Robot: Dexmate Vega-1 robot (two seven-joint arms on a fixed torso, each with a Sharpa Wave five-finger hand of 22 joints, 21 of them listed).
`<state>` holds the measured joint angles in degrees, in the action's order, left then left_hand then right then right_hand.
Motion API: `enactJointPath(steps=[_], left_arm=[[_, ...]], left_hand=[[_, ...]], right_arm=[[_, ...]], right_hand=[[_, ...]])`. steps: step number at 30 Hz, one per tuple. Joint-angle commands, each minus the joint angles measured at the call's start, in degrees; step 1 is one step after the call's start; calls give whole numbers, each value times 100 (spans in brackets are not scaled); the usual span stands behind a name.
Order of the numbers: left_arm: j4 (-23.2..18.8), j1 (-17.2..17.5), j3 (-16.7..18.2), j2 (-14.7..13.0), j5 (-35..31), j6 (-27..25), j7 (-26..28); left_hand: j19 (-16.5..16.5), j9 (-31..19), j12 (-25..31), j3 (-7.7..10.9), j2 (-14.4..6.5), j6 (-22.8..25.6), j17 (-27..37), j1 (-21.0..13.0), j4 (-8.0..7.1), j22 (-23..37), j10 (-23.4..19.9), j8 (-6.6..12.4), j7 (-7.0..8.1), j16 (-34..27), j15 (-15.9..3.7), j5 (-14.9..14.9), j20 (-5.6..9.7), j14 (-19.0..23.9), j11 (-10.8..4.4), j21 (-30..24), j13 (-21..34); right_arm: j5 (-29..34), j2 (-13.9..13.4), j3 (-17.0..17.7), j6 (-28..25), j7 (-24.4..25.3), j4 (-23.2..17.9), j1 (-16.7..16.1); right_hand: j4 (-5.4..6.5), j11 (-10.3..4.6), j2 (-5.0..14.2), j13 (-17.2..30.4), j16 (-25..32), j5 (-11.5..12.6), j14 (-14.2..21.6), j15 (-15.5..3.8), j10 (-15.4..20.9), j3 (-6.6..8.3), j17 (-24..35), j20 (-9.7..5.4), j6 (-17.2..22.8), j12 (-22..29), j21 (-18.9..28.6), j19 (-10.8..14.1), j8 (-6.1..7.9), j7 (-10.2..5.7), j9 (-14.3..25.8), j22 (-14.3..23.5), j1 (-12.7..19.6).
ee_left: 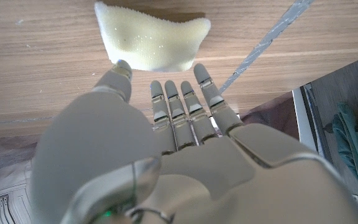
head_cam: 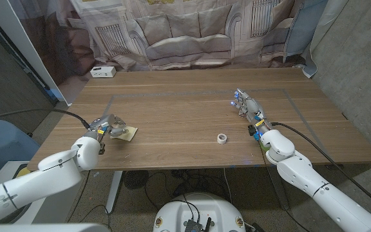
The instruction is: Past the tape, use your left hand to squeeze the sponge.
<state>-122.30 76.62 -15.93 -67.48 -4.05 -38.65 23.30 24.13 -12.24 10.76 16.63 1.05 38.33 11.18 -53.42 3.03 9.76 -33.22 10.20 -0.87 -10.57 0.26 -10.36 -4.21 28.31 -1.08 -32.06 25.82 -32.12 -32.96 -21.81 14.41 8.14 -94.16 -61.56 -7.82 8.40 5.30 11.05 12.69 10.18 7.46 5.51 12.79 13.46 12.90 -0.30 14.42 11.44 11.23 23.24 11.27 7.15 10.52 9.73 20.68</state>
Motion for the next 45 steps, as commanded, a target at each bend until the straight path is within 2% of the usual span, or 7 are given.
enactJointPath(steps=[1,8,12,19,30,39,45], left_arm=[[6,191,264,-123,124,332,64],[107,332,514,10,236,700,178],[156,343,598,110,279,881,190],[294,334,720,279,406,1264,98],[295,208,792,603,448,1490,115],[341,-107,625,1002,462,1631,168],[529,-241,532,1294,401,2349,353]], left_hand=[[-179,15,3,-216,52,-270,15,573,-201,22,286,20,-10,-17,136,25,-109,-234,154,192,-68],[-422,62,-9,-468,-5,-902,8,1421,-554,30,710,-30,-171,-10,268,-13,-274,-580,361,499,-223],[-496,88,-1,-554,-8,-1287,-3,1686,-658,31,832,-55,-240,-17,221,-28,-237,-682,356,610,-310],[-837,141,-21,-928,11,-1984,-25,2670,-1067,35,1325,-33,-406,22,319,-106,-181,-1178,599,1000,-600],[-1069,158,-4,-1077,30,-2208,-38,3002,-1146,33,1524,-6,-442,26,334,-170,-70,-1440,601,1218,-738],[-754,173,121,-1156,5,-1957,-64,3177,-1133,27,1265,103,-616,-76,385,-221,57,-1196,695,1230,-894],[-684,177,168,-1170,-35,-1739,-68,3226,-1124,27,1123,163,-591,-102,349,-244,31,-1086,654,1263,-962]], right_arm=[[0,18,-1,54,-13,46,10],[-14,35,21,104,-1,60,-15],[-16,42,33,160,-11,83,-31],[21,30,52,221,-4,88,-49],[114,-5,54,387,-114,179,-16],[52,4,74,582,-336,369,59],[-22,31,102,797,-509,524,58]], right_hand=[[-4,-9,29,12,-5,22,48,-10,47,-26,22,22,57,3,-5,21,-10,5,21,13,33],[-6,-7,32,13,-7,23,46,-12,47,-25,22,16,58,2,-4,24,-10,4,21,13,37],[-6,-16,37,13,-5,24,50,-15,40,-22,22,1,57,0,-1,33,-11,5,21,12,42],[-15,-21,43,13,-5,26,57,-35,39,-16,20,-30,57,-1,4,51,-11,4,21,11,61],[-23,-37,31,12,-22,25,20,-36,44,-19,17,-31,60,1,-19,-2,-11,4,20,11,71],[-21,-39,13,12,-38,20,-17,-43,24,-31,17,-45,57,-8,-33,-45,-13,4,20,10,62],[-15,-50,13,11,-41,19,-28,-48,18,-36,19,-53,55,-10,-38,-65,-14,2,20,11,54]])
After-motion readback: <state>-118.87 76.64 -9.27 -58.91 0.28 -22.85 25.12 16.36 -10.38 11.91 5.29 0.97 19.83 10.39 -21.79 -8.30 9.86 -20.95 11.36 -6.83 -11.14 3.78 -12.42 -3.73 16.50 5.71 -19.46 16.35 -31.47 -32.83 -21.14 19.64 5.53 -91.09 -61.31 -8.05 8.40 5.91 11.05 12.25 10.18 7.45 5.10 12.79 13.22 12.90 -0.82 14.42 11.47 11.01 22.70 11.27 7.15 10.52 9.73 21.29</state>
